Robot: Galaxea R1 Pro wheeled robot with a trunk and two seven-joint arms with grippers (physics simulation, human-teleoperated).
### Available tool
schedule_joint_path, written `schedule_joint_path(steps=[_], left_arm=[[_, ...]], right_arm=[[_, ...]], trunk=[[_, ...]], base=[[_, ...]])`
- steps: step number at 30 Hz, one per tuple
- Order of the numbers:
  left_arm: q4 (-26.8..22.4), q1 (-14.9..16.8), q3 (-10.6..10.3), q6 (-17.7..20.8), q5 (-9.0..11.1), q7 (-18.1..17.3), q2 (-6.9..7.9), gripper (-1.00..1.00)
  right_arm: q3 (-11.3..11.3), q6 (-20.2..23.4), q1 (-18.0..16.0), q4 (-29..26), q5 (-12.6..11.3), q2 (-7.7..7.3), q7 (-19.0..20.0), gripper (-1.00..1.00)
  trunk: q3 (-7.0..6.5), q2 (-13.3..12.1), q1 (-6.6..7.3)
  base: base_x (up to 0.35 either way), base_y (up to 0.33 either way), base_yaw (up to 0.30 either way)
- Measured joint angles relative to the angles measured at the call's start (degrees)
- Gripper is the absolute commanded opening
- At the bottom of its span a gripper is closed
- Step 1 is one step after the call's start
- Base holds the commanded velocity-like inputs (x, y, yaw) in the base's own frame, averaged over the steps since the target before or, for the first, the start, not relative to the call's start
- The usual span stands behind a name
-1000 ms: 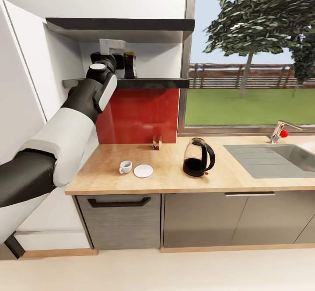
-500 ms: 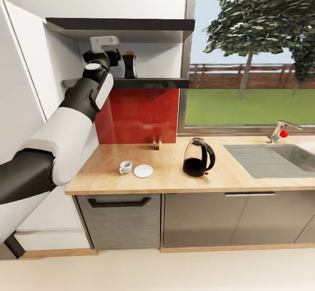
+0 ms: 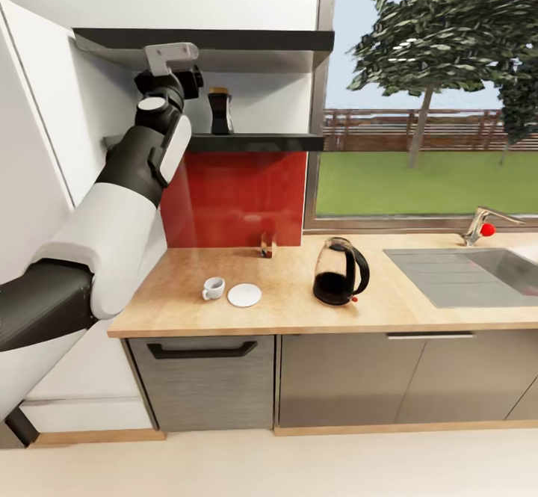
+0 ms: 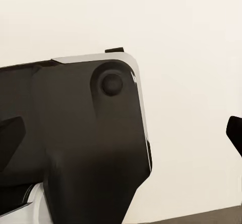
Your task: Set up a coffee station on the kitchen countertop: keep the coffee maker on the countertop, move the bottle of coffee from the kitchen shelf to the counter next to the coffee maker, place a paper coffee filter on top of the coffee maker, put the saucer next to the coffee maker with the coffee cup on the saucer, and place the electric kettle next to the coffee maker.
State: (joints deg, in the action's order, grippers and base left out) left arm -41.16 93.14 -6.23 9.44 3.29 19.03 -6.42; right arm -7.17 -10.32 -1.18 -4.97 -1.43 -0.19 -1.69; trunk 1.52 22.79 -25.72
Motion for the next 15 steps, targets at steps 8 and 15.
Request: schedule_joint_path(steps=[8,15], left_arm=[[-0.27,-0.04,-0.14,1.16,0.03,-0.55,-0.09,1.0],[-0.24,-0.71,-0.29,1.6,-0.04,-0.78,-0.12,1.0]], right_arm=[[0.0,0.0,0.0,0.0,0.0,0.0,0.0,1.0],[0.08,0.08,0.0,0.0,0.0,0.0,0.0,1.0]], trunk=[[0.0,-0.01,-0.02],[0.0,0.0,-0.02]], base=[[0.225,0.0,0.0],[0.028,0.0,0.0]])
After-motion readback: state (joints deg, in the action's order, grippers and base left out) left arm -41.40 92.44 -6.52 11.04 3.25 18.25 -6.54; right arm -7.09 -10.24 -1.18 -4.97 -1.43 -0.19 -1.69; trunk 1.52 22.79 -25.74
